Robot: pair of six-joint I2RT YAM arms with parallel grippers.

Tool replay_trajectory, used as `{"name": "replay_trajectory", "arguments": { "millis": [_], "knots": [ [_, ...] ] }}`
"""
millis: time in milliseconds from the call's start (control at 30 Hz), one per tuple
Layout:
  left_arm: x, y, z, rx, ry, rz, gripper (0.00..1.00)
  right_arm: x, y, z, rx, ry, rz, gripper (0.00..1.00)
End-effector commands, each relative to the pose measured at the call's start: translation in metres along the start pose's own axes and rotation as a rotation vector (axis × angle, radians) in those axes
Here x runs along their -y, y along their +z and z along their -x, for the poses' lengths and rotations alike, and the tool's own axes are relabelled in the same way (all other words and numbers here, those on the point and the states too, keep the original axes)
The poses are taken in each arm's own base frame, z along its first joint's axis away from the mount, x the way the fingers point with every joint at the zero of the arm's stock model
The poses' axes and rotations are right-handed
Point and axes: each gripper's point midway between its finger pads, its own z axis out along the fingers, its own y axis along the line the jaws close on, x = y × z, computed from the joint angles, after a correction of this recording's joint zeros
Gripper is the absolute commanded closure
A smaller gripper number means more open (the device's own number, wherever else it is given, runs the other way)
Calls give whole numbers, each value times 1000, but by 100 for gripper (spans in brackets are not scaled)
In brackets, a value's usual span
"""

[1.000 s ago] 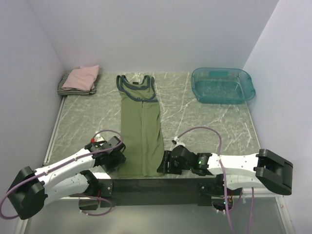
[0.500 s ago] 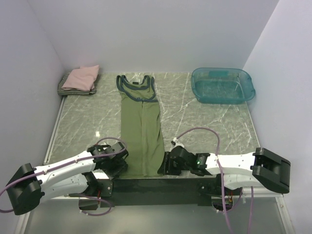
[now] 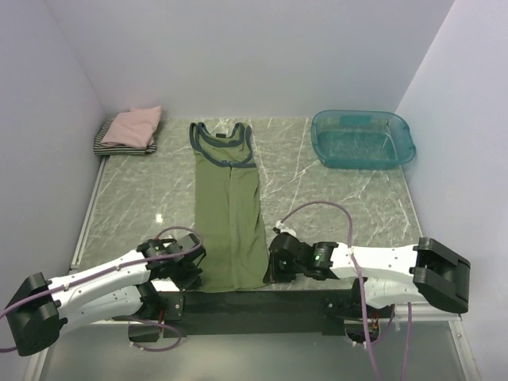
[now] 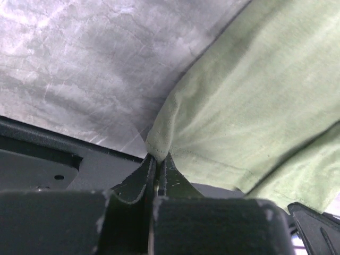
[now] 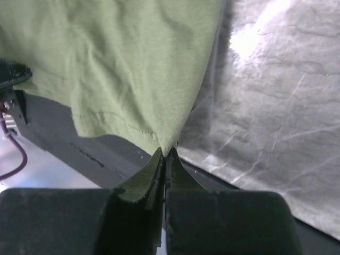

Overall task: Fold and stack the tank tops
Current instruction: Fold the tank top

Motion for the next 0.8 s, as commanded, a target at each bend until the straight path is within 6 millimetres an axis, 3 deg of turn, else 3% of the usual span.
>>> {"name": "replay_trajectory", "arguments": {
  "millis": [0, 300, 467, 533, 633, 667, 733, 767],
  "knots": [
    [-5, -7, 2, 10, -20, 6, 99, -8, -15, 1, -15, -50, -1, 100],
    [-15, -32, -16, -52, 72, 33, 99, -33, -49, -20, -52, -118, 26, 100],
    [6, -56, -9, -3, 84, -27, 99, -36, -54, -12, -34, -150, -27, 100],
    [20, -63, 6, 79, 87, -66, 99, -38, -51, 2, -24, -138, -32, 100],
    [57, -78, 36, 162, 91, -154, 99, -36, -49, 34, 10, -107, -45, 100],
    [67, -83, 60, 195, 27, -171, 99, -41, -51, 47, 32, -97, -35, 100],
    [83, -86, 79, 200, 59, -218, 99, -37, -50, 74, 68, -79, -41, 100],
    [102, -89, 101, 231, 18, -261, 99, -47, -54, 90, 97, -80, -22, 100]
  ]
}}
